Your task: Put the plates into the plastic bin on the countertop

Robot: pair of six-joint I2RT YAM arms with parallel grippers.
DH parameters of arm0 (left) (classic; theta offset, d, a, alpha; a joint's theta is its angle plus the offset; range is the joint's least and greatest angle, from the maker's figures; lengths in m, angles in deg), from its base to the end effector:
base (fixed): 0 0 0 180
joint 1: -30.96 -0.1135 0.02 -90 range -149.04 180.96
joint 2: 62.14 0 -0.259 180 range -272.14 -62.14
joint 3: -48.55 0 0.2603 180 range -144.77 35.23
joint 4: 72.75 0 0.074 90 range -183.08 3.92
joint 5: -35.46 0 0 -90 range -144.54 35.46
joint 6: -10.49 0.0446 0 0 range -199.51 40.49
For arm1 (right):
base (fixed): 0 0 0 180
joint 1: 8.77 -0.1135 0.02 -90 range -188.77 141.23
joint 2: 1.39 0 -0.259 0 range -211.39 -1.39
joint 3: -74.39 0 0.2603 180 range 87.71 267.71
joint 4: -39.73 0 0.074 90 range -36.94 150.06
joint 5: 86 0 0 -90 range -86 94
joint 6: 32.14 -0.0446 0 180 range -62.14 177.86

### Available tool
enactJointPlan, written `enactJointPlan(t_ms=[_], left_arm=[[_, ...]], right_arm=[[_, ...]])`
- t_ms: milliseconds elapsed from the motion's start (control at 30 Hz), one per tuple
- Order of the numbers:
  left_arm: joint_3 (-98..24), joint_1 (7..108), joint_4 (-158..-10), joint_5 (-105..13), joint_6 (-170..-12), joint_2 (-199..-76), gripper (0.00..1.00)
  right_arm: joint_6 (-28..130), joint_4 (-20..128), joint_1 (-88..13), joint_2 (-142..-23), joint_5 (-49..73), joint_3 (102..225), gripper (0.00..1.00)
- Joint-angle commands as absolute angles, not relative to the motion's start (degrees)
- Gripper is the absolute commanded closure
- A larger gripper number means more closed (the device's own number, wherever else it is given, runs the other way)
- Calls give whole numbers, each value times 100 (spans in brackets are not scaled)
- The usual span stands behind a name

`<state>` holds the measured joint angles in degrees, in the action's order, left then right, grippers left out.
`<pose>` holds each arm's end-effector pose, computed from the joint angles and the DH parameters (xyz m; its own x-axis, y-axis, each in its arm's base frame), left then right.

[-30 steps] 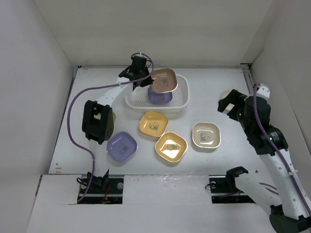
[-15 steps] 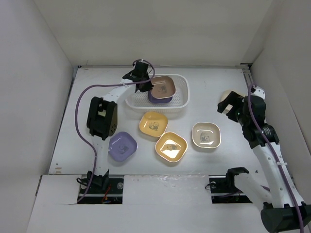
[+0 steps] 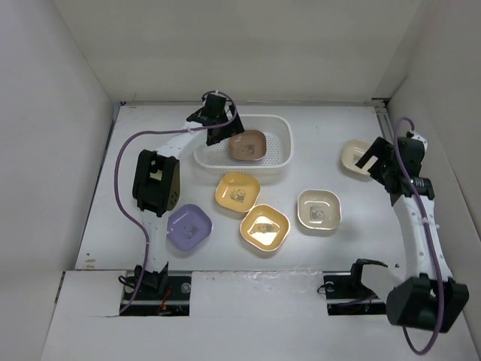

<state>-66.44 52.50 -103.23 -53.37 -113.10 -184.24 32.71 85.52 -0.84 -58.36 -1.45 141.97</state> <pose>0.4740 -0.1881 0.2283 -0.6841 -0.3246 -0.6532 0.0044 0.8936 -0.4488 0.2286 -0.0361 0.3104 -0.4255 0.4864 -0.7631 0.4364 0.8490 0.2978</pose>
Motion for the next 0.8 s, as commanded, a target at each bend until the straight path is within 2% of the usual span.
enactJointPlan(t_ms=[0,200,400,567,767], left_arm=[[-6672,5442,-10268,-5225,-11160,-17526,0],[-6734,5644,-10541,-5393,-10817,-16692,0],[-7489,5812,-11376,-5559,-10518,-16708,0],[-7368,5812,-11376,-5446,-10465,-16646,0],[-7420,5812,-11376,-5393,-10412,-16646,0]], right_arm=[[3457,8119,397,-6509,31,14598,0],[3597,7820,749,-7441,-259,15134,0],[3685,7433,1004,-8786,66,15460,0],[3519,7029,1057,-9295,-259,15538,1],[3571,7362,1057,-10096,-382,16312,1]])
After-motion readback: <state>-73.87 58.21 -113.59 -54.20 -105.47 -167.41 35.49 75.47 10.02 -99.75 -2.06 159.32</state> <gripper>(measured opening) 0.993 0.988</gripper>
